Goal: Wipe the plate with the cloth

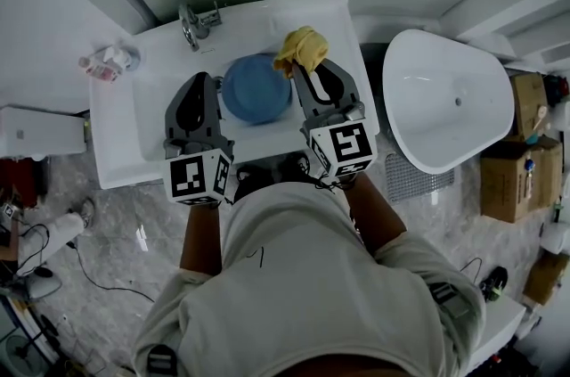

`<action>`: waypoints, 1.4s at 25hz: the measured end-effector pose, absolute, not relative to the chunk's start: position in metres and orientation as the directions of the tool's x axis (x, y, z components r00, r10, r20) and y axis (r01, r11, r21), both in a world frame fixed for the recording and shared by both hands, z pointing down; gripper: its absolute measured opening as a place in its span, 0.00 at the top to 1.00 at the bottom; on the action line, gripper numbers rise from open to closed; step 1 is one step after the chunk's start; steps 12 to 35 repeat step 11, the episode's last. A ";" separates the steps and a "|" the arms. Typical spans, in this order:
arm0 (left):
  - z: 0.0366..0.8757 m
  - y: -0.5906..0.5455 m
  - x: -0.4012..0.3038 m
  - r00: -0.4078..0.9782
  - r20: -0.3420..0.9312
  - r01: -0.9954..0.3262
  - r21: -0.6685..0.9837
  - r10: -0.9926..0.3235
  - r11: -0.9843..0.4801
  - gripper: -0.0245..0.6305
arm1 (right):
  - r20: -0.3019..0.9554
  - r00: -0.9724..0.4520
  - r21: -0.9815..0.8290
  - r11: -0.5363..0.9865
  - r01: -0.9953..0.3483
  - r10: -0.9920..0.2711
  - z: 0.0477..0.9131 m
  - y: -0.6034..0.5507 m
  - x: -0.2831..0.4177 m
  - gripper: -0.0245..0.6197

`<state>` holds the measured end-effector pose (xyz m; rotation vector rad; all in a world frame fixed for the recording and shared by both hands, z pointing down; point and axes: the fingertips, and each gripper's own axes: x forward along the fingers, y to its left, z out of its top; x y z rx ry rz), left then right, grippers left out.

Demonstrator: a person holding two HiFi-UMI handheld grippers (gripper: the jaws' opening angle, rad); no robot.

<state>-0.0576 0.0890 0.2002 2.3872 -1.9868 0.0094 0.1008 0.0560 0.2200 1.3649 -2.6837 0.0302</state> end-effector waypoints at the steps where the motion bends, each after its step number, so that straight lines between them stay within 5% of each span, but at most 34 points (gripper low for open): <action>1: 0.201 0.089 -0.058 0.181 0.028 -0.983 0.025 -0.983 -0.180 0.93 | 0.127 -0.583 0.043 0.592 -0.805 -0.803 0.220 0.056 0.100 0.85; 35: 0.204 0.091 -0.057 0.188 0.041 -0.982 0.026 -0.981 -0.187 0.93 | 0.125 -0.594 0.056 0.604 -0.795 -0.795 0.218 0.056 0.096 0.85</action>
